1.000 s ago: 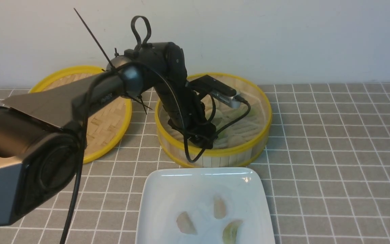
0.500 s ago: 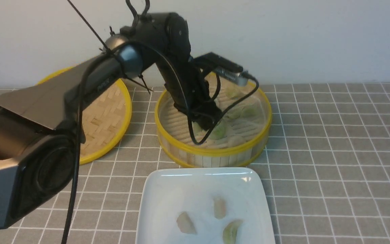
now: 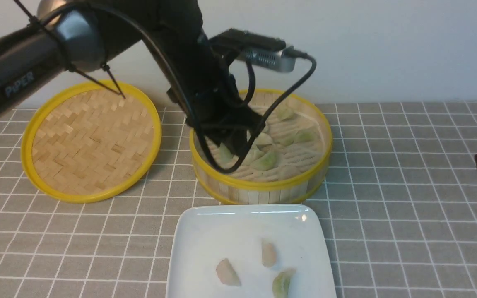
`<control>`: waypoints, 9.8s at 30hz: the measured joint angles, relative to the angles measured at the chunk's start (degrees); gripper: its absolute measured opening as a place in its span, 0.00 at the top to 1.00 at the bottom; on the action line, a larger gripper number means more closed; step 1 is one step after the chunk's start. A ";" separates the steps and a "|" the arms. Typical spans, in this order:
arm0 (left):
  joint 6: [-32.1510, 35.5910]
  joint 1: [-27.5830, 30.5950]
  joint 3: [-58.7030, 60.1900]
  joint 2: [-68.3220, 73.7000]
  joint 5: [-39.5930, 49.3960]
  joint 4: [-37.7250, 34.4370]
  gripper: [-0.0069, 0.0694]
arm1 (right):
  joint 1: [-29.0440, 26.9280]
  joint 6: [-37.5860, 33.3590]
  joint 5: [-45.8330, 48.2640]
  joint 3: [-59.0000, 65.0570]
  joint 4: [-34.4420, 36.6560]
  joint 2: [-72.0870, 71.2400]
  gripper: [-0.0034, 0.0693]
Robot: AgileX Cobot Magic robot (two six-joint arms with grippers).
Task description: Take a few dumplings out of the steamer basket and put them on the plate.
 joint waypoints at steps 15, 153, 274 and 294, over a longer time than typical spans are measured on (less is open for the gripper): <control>1.88 -2.32 9.10 9.43 -0.74 -0.96 0.56 | 0.00 -0.97 -0.01 0.00 2.23 0.00 0.97; -7.61 5.71 32.76 -46.19 -3.85 7.01 0.92 | 32.57 15.67 0.41 -25.27 -20.97 1.44 0.97; -2.55 25.60 101.77 -110.15 -49.39 8.21 0.92 | 32.57 38.65 -46.19 29.70 -40.60 -64.34 0.97; -2.55 25.60 101.77 -110.15 -49.39 8.21 0.92 | 32.35 11.88 -48.77 39.52 -22.76 -64.34 0.97</control>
